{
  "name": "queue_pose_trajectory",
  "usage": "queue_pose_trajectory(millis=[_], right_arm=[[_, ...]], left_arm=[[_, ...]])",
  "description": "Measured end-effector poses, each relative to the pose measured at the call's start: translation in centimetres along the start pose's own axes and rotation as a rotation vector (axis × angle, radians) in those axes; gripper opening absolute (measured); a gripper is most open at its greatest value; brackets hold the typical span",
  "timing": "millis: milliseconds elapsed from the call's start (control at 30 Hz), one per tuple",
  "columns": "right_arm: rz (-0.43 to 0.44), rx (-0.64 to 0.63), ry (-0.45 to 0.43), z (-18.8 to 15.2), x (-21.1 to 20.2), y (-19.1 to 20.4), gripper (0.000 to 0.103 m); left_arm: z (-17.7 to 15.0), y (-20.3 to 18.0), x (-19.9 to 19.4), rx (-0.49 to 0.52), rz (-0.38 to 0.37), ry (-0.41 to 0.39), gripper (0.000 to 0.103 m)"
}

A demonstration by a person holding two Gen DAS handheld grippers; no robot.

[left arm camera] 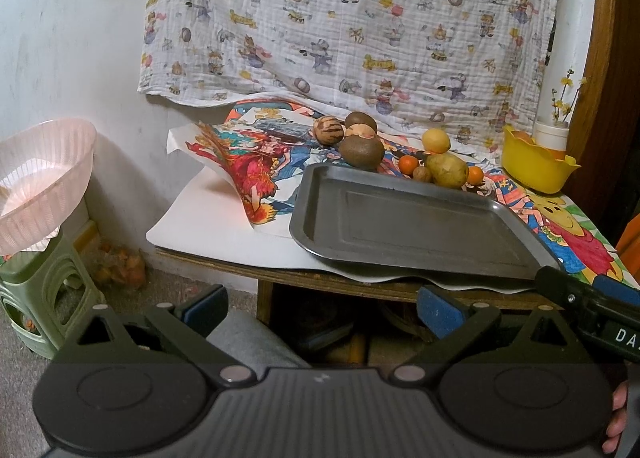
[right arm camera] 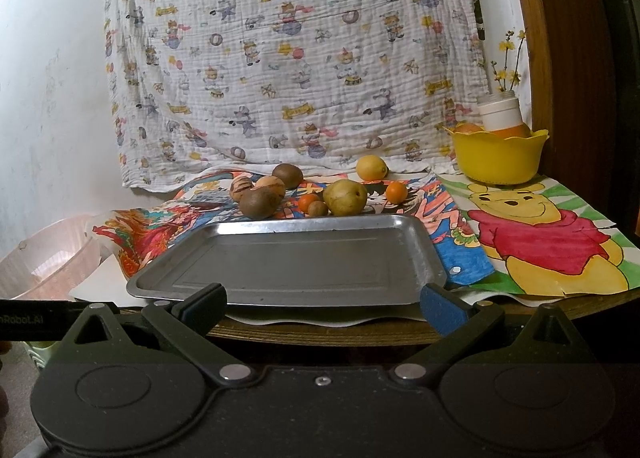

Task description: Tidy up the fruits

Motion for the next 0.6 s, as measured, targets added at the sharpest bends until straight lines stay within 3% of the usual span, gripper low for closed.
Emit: queue_pose_trajectory(millis=[600], right_arm=[[0.0,0.001,0.002,0.06,0.0,-0.05,0.103]], left_arm=[[-0.07,0.14,0.17,-0.002,-0.001,0.003,0.102]])
Point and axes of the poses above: each gripper's, at about its wrist camera, not at the fingertips, and x roughly the way its jaws point, y to its left, z to its top, the point moved 9 cm from there along x, roughly the way its jaws point, and after that the axes turned 13 degrees about y, right-handed, at the moved point
